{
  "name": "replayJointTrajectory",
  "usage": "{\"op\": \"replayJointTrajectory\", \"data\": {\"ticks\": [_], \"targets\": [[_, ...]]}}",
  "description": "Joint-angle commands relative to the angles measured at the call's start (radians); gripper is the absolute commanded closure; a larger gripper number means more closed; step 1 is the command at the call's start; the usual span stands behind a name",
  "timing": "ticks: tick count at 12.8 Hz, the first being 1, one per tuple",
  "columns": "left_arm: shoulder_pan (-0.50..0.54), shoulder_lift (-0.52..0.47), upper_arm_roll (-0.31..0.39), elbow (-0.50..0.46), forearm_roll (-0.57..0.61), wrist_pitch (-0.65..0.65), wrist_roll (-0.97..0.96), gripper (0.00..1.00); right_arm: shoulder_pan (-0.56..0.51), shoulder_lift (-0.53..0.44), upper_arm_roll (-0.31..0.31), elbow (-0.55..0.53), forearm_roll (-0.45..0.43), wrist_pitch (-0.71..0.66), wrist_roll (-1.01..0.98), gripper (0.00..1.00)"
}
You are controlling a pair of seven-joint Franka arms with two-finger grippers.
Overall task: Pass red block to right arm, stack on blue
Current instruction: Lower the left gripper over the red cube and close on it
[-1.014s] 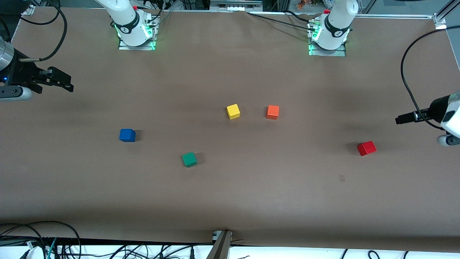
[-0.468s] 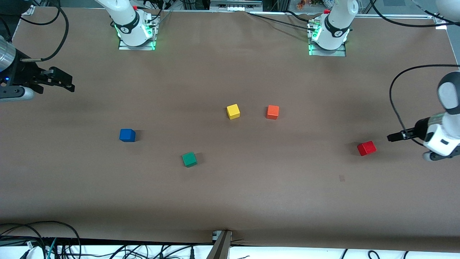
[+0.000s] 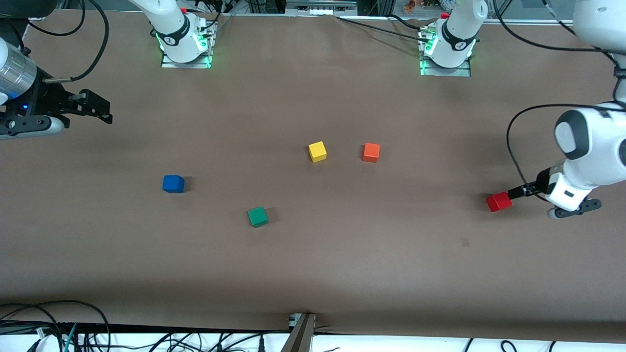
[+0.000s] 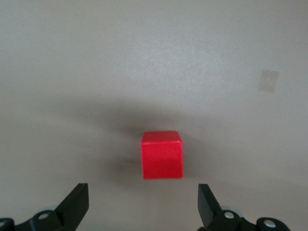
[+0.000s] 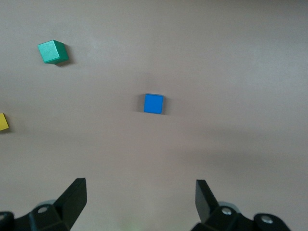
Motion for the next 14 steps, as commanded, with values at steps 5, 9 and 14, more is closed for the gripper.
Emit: {"op": "replayJointTrajectory", "data": {"ticks": [5,9,14], "targets": [[-0.013,0.098,-0.004,-0.003,-0.043,0.150,-0.008,0.00,-0.008,0.008,-0.010,0.020,0.005,-0.003,-0.007,0.00],[-0.013,0.114,-0.024,-0.034,-0.047,0.211,-0.028,0.00,-0.001,0.008,-0.007,0.023,-0.010,-0.005,-0.007,0.00],[-0.004,0.103,-0.024,-0.075,-0.047,0.210,-0.015,0.00,-0.008,0.008,-0.010,0.023,0.000,-0.005,-0.012,0.00]]}}
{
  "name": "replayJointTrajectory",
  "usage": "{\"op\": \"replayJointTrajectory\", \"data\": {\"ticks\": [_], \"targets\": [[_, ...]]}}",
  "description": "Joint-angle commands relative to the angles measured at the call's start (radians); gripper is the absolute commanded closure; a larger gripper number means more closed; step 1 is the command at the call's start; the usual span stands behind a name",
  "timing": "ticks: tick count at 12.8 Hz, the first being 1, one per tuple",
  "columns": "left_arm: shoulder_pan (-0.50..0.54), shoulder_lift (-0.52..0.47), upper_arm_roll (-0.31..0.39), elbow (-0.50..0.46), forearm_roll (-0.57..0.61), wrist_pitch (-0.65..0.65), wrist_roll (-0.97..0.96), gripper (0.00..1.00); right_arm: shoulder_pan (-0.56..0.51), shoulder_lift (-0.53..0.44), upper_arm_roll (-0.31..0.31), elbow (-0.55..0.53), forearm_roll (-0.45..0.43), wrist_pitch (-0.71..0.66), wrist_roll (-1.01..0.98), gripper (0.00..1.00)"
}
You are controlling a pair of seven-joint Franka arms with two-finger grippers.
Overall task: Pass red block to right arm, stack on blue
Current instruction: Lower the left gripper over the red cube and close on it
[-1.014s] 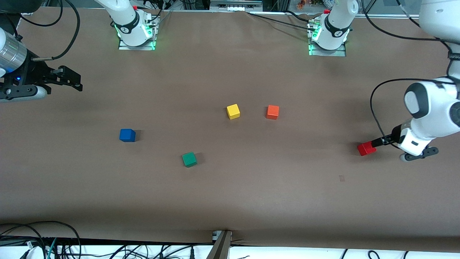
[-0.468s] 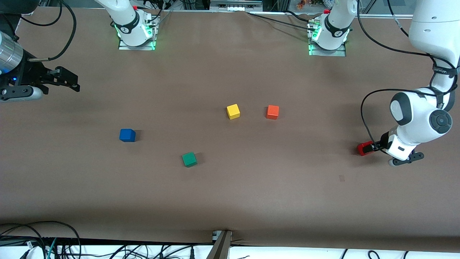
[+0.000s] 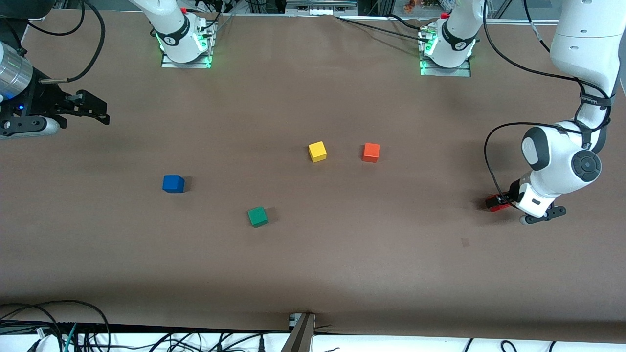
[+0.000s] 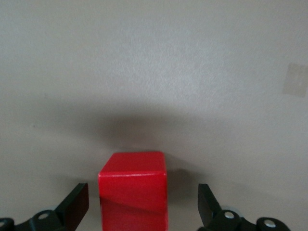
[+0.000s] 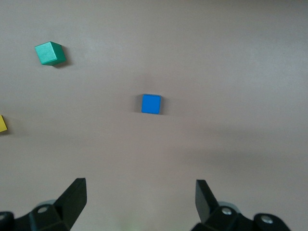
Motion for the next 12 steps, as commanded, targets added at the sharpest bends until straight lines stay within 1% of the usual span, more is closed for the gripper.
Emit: {"op": "replayJointTrajectory", "data": {"ticks": [1,2,3,5,6,7,8,9,10,12], "targets": [[0.003,-0.017,0.003,-0.035,-0.018,0.014,0.009,0.26,-0.007,0.007,-0.001,0.022,0.000,-0.006,-0.012,0.00],[0.001,-0.019,0.003,-0.035,-0.018,0.010,0.009,0.42,-0.005,0.007,-0.001,0.022,0.000,-0.006,-0.010,0.00],[0.001,-0.019,0.003,-0.035,-0.018,0.007,0.011,0.54,-0.002,0.007,0.001,0.022,-0.007,-0.006,-0.007,0.00],[0.001,-0.020,0.003,-0.033,-0.018,0.000,0.011,0.83,0.004,0.007,0.004,0.022,-0.012,-0.006,-0.002,0.00],[0.001,-0.020,0.003,-0.026,-0.018,0.000,0.009,0.93,0.004,0.007,0.004,0.022,-0.010,-0.006,-0.002,0.00],[0.001,-0.023,0.001,-0.014,-0.017,0.000,0.006,0.96,0.001,0.007,0.004,0.023,-0.010,-0.006,-0.012,0.00],[-0.003,-0.037,0.000,0.005,-0.018,-0.013,0.005,0.96,-0.001,0.008,0.004,0.025,-0.009,-0.007,-0.012,0.00],[-0.008,-0.045,-0.011,0.037,-0.020,-0.062,0.002,0.96,-0.001,0.009,0.004,0.025,-0.009,-0.006,-0.012,0.00],[-0.005,-0.052,-0.044,0.086,-0.020,-0.138,-0.001,0.96,0.001,0.009,0.004,0.025,-0.010,-0.007,-0.012,0.00],[-0.006,-0.055,-0.084,0.192,-0.020,-0.274,-0.006,0.96,0.001,0.007,0.004,0.023,-0.020,-0.006,-0.006,0.00]]}}
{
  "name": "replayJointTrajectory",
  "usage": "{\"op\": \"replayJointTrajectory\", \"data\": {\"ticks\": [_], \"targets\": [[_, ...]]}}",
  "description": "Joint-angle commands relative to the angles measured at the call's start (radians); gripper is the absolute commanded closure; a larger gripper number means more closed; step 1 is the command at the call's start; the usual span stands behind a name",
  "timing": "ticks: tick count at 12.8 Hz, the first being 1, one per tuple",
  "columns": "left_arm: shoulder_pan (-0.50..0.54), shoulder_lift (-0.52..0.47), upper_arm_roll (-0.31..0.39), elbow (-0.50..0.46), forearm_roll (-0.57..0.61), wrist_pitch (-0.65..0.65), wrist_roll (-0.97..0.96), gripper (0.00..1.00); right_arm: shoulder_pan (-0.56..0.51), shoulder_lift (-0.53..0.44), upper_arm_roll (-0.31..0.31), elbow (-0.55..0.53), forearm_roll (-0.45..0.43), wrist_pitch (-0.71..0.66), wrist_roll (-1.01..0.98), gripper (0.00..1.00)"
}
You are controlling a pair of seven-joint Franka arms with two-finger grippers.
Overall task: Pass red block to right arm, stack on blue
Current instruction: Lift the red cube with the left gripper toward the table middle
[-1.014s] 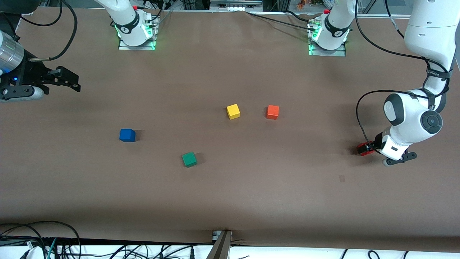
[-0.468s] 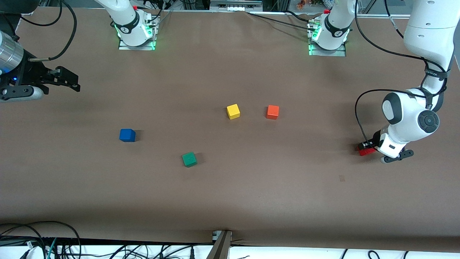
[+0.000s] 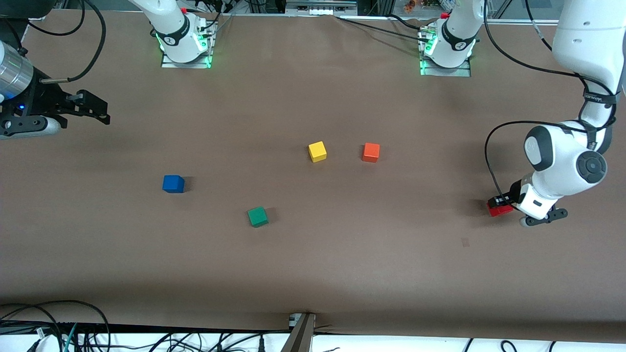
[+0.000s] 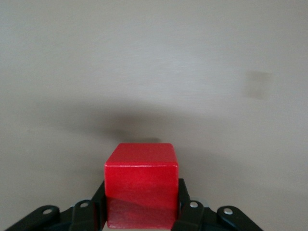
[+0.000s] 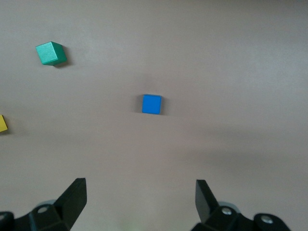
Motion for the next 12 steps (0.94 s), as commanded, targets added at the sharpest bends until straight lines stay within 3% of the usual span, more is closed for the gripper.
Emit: {"op": "replayJointTrajectory", "data": {"ticks": [1,7,10,12], "targets": [[-0.006,-0.019,-0.059,0.131,-0.018,-0.165,0.000,0.96,-0.001,0.005,0.002,0.023,-0.031,-0.006,-0.004,0.00],[0.011,-0.070,-0.273,0.212,-0.035,-0.244,0.088,1.00,-0.001,0.002,0.002,0.023,-0.038,0.004,-0.002,0.00],[0.006,-0.070,-0.350,0.268,-0.178,-0.242,0.341,1.00,-0.002,0.004,0.002,0.022,-0.035,0.002,-0.002,0.00],[0.009,-0.073,-0.419,0.299,-0.216,-0.242,0.383,1.00,-0.002,0.004,-0.001,0.022,-0.035,0.002,-0.004,0.00]]}}
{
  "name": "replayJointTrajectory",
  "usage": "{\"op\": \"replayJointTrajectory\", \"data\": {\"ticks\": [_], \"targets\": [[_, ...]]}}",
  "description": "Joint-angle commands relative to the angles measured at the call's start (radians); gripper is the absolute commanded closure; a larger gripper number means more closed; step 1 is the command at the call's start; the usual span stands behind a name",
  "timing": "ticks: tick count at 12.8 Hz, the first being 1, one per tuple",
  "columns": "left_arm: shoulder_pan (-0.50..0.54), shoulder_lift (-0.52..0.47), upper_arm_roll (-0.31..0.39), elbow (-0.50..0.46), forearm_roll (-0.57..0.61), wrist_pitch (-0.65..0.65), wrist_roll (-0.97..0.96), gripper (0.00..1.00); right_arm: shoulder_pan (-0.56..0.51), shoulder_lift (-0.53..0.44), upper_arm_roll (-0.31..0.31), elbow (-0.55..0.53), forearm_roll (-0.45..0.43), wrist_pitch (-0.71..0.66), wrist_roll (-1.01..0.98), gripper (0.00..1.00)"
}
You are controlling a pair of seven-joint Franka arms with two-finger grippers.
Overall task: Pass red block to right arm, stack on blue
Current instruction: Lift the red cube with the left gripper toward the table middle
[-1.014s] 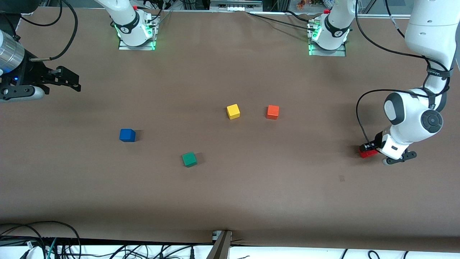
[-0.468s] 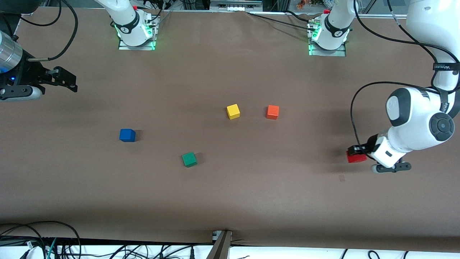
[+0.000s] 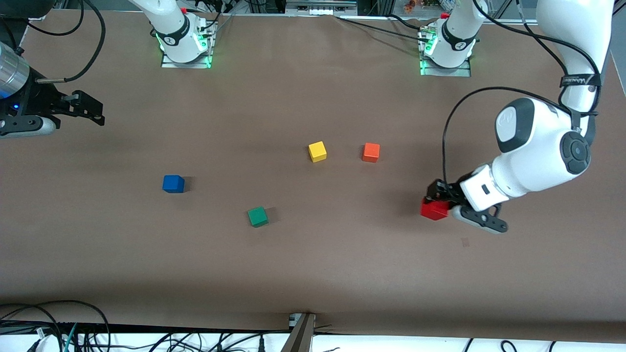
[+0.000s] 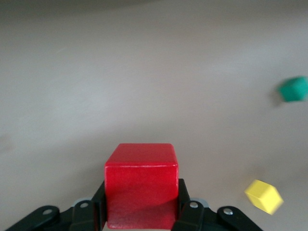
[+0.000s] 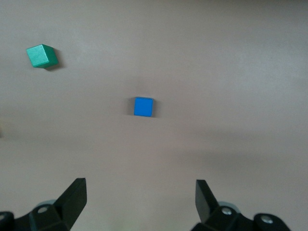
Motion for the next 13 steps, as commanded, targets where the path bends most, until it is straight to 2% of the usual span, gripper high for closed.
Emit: {"op": "replayJointTrajectory", "data": {"ticks": [1,4,6,8,10,11,13], "targets": [[0.011,-0.006,-0.084,0.070,-0.037,-0.023,0.078,1.00,-0.003,0.005,0.000,0.014,-0.002,-0.004,-0.007,0.00],[0.005,0.009,-0.189,0.147,-0.043,-0.013,0.095,1.00,-0.003,0.007,0.000,0.014,-0.002,-0.007,-0.007,0.00],[0.008,0.012,-0.241,0.156,-0.108,-0.009,0.156,1.00,-0.005,0.008,0.000,0.014,-0.004,-0.009,-0.007,0.00],[0.005,0.023,-0.243,0.156,-0.211,0.029,0.366,1.00,-0.003,0.016,0.000,0.014,-0.004,-0.012,-0.001,0.00],[0.009,0.037,-0.241,0.155,-0.329,0.034,0.593,1.00,0.003,0.082,0.003,0.014,-0.016,-0.009,-0.010,0.00],[0.009,0.043,-0.240,0.155,-0.371,0.034,0.661,1.00,0.004,0.135,0.006,0.016,-0.027,-0.013,-0.008,0.00],[0.002,0.049,-0.240,0.153,-0.470,0.034,0.782,1.00,0.003,0.142,0.006,0.014,-0.021,-0.020,-0.018,0.00]]}}
